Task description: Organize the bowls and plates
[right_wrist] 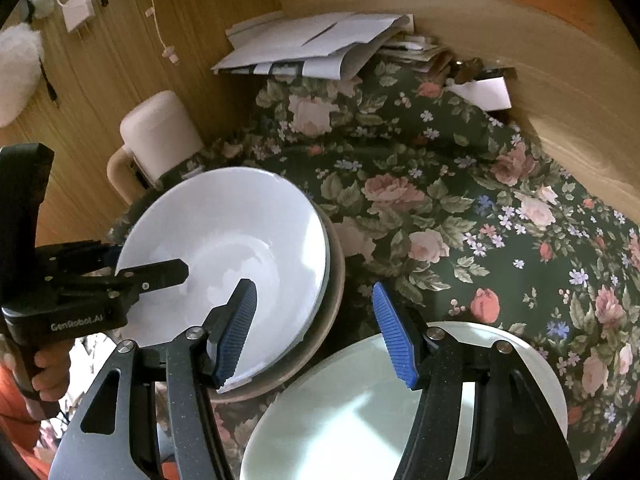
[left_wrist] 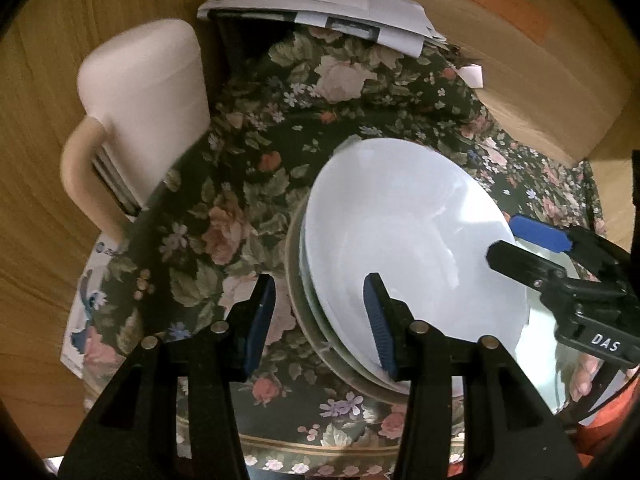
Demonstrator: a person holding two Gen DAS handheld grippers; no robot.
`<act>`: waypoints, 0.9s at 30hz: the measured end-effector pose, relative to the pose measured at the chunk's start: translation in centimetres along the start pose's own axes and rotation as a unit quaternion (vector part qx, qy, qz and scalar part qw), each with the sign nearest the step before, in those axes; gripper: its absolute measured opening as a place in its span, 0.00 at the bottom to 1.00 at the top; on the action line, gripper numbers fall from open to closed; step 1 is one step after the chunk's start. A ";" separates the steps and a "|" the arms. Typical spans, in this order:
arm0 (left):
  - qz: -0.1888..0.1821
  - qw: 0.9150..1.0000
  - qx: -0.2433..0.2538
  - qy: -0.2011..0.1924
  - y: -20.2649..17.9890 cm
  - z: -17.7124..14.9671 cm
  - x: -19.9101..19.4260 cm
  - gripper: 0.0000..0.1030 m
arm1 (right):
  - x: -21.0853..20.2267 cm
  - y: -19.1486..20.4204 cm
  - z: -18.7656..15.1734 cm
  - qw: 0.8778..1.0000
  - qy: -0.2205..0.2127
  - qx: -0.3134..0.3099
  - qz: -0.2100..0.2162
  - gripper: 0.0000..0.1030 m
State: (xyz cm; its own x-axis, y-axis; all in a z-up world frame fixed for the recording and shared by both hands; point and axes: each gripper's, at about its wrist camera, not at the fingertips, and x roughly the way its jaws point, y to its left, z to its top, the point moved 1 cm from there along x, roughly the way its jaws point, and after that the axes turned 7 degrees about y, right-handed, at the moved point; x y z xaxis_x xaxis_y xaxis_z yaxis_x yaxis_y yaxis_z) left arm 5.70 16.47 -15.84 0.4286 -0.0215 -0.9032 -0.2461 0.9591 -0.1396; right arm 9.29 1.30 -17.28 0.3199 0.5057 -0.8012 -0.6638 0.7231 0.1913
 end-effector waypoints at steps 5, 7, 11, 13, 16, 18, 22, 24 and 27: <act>-0.027 0.999 -0.010 0.013 0.4 -0.2 1.5 0.46 | 1.1 0.2 0.0 1.000 0.021 0.000 0.003 0.55; -0.032 0.999 -0.010 0.008 0.5 -0.3 1.6 0.46 | 1.4 0.3 0.0 1.000 0.026 0.001 0.004 0.50; -0.037 0.999 -0.006 -0.002 0.5 -0.6 1.5 0.44 | 2.4 0.3 0.0 0.999 0.042 0.005 0.016 0.41; -0.040 0.999 -0.003 -0.007 0.3 -0.7 1.5 0.42 | 2.8 0.3 -0.1 0.999 0.048 0.007 0.024 0.37; -0.036 0.999 0.003 -0.015 -0.4 -0.9 1.4 0.39 | 3.0 0.6 -0.1 0.999 0.046 0.004 0.014 0.37; -0.030 0.999 0.002 -0.021 -0.5 -1.0 1.3 0.39 | 3.0 0.5 -0.1 0.999 0.046 0.005 0.012 0.36; -0.020 0.999 -0.005 -0.030 -0.8 -1.0 1.1 0.39 | 3.1 0.5 -0.1 0.999 0.047 0.008 0.004 0.34; -0.011 0.999 -0.008 -0.037 -1.1 -1.0 1.0 0.39 | 3.2 0.3 0.1 0.999 0.046 0.015 0.002 0.33; -0.003 0.999 -0.011 -0.042 -1.3 -1.0 0.8 0.39 | 3.1 -0.1 0.2 0.999 0.042 0.028 0.005 0.32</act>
State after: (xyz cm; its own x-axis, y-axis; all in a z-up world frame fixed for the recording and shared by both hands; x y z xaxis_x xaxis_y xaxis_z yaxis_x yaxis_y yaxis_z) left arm 5.51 14.90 -16.73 0.5020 -0.0033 -0.8648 -0.2611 0.9528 -0.1552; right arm 10.49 2.95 -19.68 0.2535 0.4734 -0.8436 -0.6264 0.7449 0.2297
